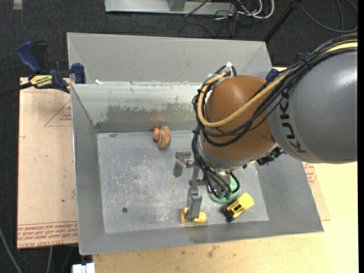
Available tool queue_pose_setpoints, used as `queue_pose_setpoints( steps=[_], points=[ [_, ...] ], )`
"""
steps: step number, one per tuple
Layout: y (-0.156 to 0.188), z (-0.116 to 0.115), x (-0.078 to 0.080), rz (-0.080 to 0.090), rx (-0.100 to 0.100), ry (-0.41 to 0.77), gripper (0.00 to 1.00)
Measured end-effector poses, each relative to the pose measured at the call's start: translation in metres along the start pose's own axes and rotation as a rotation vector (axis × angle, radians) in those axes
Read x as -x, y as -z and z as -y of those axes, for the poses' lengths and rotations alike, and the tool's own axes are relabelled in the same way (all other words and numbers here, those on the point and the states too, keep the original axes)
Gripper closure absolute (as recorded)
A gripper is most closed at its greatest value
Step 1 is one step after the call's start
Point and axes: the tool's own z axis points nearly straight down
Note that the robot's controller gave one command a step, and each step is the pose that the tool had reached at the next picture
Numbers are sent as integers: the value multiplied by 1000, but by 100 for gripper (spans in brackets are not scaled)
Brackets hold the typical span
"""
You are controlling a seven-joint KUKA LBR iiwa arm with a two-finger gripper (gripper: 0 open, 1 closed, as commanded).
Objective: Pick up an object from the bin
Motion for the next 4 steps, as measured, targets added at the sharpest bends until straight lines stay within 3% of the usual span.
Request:
queue_pose_setpoints(
  steps=[1, 2, 3, 4],
  points=[
    [4, 1, 2, 8, 1, -3, 0],
    [35, 36, 36, 8, 2, 79, 0],
    [38, 56, 47, 17, 0, 77, 0],
    [19, 77, 20, 9, 0, 254, 0]
  ],
)
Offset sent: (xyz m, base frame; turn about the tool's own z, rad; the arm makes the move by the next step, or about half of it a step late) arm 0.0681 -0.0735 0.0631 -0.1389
